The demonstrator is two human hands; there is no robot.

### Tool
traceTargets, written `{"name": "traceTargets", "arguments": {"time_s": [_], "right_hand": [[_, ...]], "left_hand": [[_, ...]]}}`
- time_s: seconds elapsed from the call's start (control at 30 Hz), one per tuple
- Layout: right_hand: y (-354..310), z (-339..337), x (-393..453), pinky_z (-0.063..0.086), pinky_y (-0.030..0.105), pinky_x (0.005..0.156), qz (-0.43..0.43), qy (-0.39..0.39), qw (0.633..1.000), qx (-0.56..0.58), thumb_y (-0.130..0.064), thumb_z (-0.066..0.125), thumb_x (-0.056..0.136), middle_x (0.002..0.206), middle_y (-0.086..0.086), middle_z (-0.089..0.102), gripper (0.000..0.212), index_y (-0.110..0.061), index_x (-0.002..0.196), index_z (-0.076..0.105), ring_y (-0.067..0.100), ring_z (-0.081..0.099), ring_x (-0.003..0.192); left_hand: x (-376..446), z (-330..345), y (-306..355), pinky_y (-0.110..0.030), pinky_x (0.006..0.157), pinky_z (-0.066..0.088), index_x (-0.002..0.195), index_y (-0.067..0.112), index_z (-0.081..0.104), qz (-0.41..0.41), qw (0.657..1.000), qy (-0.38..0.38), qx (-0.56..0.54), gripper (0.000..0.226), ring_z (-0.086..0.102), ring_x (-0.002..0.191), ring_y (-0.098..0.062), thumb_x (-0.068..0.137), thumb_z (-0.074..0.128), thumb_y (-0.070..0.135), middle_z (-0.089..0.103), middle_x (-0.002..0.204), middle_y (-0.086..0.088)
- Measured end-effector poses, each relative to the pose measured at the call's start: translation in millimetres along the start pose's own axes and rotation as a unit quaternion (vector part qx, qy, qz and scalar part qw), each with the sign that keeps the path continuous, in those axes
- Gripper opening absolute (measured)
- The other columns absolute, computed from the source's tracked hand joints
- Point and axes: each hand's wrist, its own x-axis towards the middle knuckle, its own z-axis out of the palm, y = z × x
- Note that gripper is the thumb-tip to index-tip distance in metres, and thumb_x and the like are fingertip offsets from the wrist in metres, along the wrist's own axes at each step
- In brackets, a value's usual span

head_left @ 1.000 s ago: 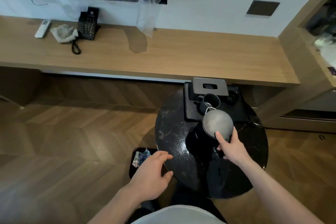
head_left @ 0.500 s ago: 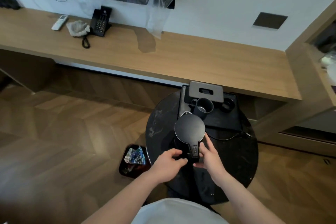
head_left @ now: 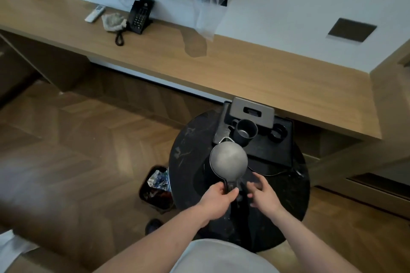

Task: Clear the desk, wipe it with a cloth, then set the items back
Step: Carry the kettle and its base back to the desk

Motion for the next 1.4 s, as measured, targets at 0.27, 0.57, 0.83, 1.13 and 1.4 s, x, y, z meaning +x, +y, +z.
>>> {"name": "traceTargets", "arguments": {"time_s": [0.27,0.57,0.83,1.13,1.4], "right_hand": [[18,12,15,0.062,0.041,0.082,0.002,-0.037,0.998,-0.045,-0.026,0.064,0.100,0.115,-0.003,0.066,0.045,-0.037,0.138,0.044,0.021,0.069,0.091],[8,37,57,0.052,0.049,0.106,0.008,-0.058,0.993,-0.103,-0.039,0.078,0.088,0.141,0.000,0.057,0.083,-0.025,0.157,0.033,0.028,0.065,0.119],[-36,68,100,0.034,0.045,0.121,0.040,-0.013,0.989,-0.139,-0.040,0.084,0.083,0.164,0.017,0.033,0.106,-0.011,0.163,0.022,0.036,0.040,0.147],[-26,79,101,0.057,0.032,0.059,0.140,-0.079,0.986,0.047,-0.012,0.067,0.099,0.107,0.013,0.068,0.026,-0.010,0.123,0.055,0.023,0.065,0.086],[-29,40,51,0.054,0.022,0.052,0.145,-0.174,0.968,0.108,-0.007,0.066,0.100,0.087,0.005,0.071,0.011,-0.015,0.106,0.062,0.015,0.063,0.070]], "left_hand": [[-21,-10,28,-0.039,0.099,0.058,0.117,0.013,0.063,0.037,0.968,0.085,-0.235,0.020,0.064,0.116,-0.015,0.109,0.050,0.025,0.067,0.121,-0.007],[-86,-78,7,-0.046,0.101,0.057,0.120,0.010,0.060,0.099,0.953,0.188,-0.215,0.022,0.064,0.113,-0.022,0.109,0.045,0.022,0.064,0.107,-0.009],[-121,-108,-10,-0.046,0.098,0.058,0.113,0.010,0.064,0.080,0.943,0.255,-0.199,0.026,0.067,0.110,-0.023,0.110,0.042,0.024,0.066,0.106,-0.012],[-136,-110,-9,-0.032,0.086,0.061,0.111,0.008,0.065,0.072,0.946,0.262,-0.177,0.027,0.069,0.101,-0.014,0.110,0.041,0.022,0.067,0.104,-0.011],[-133,-115,-16,-0.035,0.086,0.061,0.119,0.014,0.066,0.080,0.946,0.248,-0.192,0.026,0.069,0.107,-0.020,0.108,0.044,0.024,0.071,0.106,-0.010]]}}
